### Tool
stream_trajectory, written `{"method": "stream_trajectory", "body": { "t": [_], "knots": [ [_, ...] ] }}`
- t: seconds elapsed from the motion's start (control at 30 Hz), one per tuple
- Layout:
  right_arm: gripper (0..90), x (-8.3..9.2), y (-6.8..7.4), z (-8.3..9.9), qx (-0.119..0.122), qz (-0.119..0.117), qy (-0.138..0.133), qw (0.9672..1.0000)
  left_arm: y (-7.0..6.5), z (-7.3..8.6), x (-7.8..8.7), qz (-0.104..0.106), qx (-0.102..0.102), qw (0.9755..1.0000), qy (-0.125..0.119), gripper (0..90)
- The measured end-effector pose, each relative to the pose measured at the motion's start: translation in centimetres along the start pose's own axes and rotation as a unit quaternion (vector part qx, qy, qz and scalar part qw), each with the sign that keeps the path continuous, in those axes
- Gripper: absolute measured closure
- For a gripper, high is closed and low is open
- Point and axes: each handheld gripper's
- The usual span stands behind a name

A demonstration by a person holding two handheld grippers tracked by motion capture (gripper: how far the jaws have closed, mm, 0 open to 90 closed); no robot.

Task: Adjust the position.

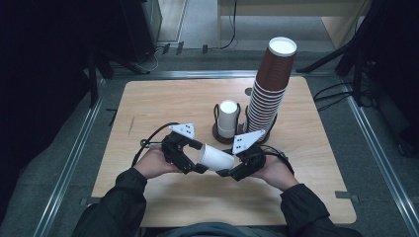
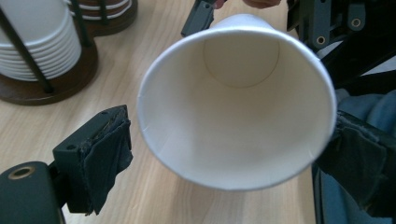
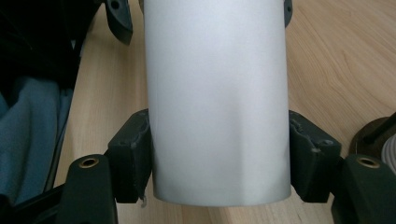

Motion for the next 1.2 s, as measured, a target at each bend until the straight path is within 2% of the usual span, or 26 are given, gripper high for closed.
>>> {"method": "stream_trajectory", "body": {
  "t": [0.23, 0.33, 0.37, 0.43, 0.57, 0.73, 0.87, 0.93, 1.0, 1.03, 1.07, 1.2],
  "knots": [
    [33.6, 0.0, 0.1, -0.1, 0.004, -0.013, -0.018, 0.9997, -0.1, -0.2, -0.2, 0.016, 0.011, 0.9996, -0.020, 8.2],
    [33.6, 0.0, 0.2, -0.2, 0.002, -0.015, -0.022, 0.9996, -0.1, -0.2, 0.0, 0.026, 0.010, 0.9991, -0.031, 14.2],
    [33.6, 0.0, 0.2, -0.2, 0.002, -0.017, -0.024, 0.9996, -0.1, -0.1, 0.0, 0.031, 0.008, 0.9990, -0.031, 16.9],
    [33.8, -0.1, 0.2, -0.2, 0.004, -0.018, -0.022, 0.9996, -0.1, -0.1, 0.0, 0.029, 0.002, 0.9992, -0.026, 19.5],
    [34.3, 0.0, 0.2, -0.2, 0.001, -0.019, -0.024, 0.9995, 0.1, 0.0, 0.2, 0.037, 0.008, 0.9988, -0.030, 22.1],
    [33.6, 0.1, 0.3, -0.3, 0.007, -0.021, -0.026, 0.9994, 0.0, -0.1, 0.3, 0.042, 0.004, 0.9988, -0.025, 22.9],
    [25.1, -0.2, 0.3, -0.4, -0.007, -0.023, -0.014, 0.9996, 0.1, -0.1, 0.6, 0.034, 0.001, 0.9993, -0.019, 22.9],
    [23.2, -0.3, 0.2, -0.3, -0.020, -0.021, -0.011, 0.9995, 0.0, 0.0, 0.9, 0.016, -0.003, 0.9998, -0.009, 22.9],
    [22.9, -0.4, 0.0, -0.2, -0.027, -0.018, -0.001, 0.9995, -0.1, 0.0, 1.0, -0.005, -0.016, 0.9998, 0.007, 22.9],
    [22.9, -0.5, -0.2, -0.1, -0.020, -0.014, 0.000, 0.9997, -0.1, 0.1, 1.0, -0.002, -0.015, 0.9998, 0.011, 22.8],
    [22.9, -0.5, -0.1, 0.0, -0.029, -0.014, 0.011, 0.9994, -0.1, 0.1, 1.0, -0.001, -0.013, 0.9998, 0.015, 22.9],
    [22.9, -0.7, -0.3, 0.3, -0.030, -0.006, 0.028, 0.9991, 0.1, 0.1, 0.9, -0.010, -0.014, 0.9991, 0.038, 22.9]
  ]
}}
Point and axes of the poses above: each handheld gripper's, and its own axes: x roughly backward along the jaws, z roughly out of its underside, y roughly to its left, and after that the axes turned 5 degrees about -z, right-handed
